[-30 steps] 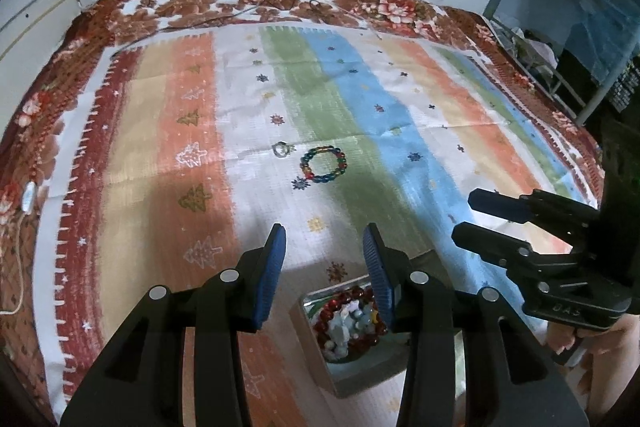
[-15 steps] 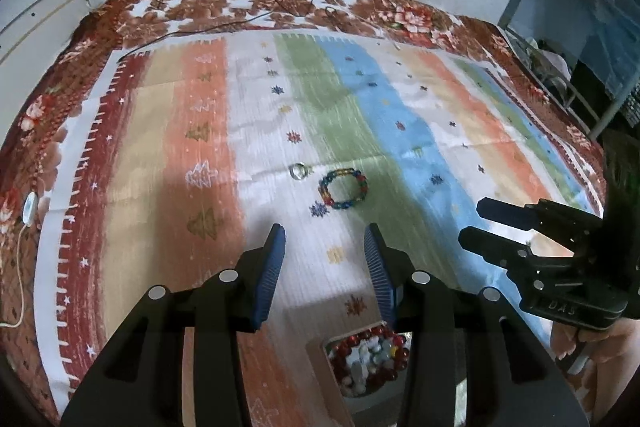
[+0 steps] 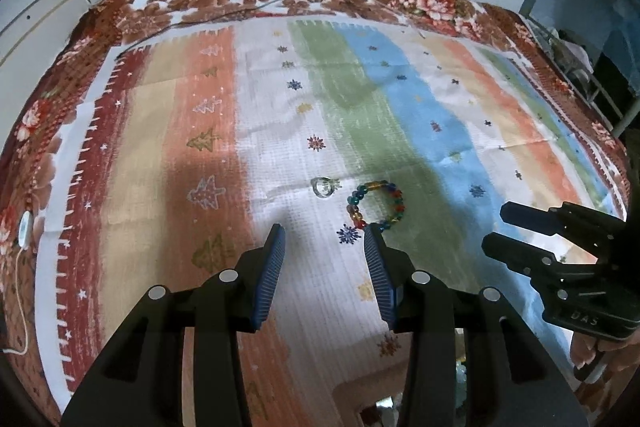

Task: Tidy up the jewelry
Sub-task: 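Move both open grippers toward the multicolour bead bracelet and silver ring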

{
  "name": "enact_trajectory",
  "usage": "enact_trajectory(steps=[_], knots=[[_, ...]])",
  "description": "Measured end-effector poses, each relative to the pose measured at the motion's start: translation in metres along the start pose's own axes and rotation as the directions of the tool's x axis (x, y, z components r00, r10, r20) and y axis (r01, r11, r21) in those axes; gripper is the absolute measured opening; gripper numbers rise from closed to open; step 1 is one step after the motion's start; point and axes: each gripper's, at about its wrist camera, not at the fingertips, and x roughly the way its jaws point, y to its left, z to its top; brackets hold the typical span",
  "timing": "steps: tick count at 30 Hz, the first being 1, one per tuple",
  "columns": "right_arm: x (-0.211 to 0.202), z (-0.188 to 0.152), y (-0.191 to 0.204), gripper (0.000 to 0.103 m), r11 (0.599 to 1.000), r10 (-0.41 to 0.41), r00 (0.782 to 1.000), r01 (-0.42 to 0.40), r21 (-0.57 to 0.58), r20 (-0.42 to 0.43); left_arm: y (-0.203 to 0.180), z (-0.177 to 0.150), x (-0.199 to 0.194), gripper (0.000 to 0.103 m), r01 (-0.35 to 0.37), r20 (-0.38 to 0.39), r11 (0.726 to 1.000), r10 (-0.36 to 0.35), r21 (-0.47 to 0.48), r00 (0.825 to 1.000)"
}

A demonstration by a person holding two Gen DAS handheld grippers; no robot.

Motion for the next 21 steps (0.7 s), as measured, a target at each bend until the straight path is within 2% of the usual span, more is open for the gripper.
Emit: enact_trajectory(steps=[16,21], knots=[[0.060,0.021,-0.024,0.048,0.996,0.046,0.992,-0.036,0.086,-0.115,0.010,0.023,0.059,0.041,-0.034,-0.095,0.999,0.033,-0.006,0.995],[0.072,0.026,-0.023,0.048,0.996,0.038,0.990,-0.026,0.085,-0.137,0.013,0.028,0.076,0.041,-0.034,-0.122,0.999,0.032,-0.012,0.992]])
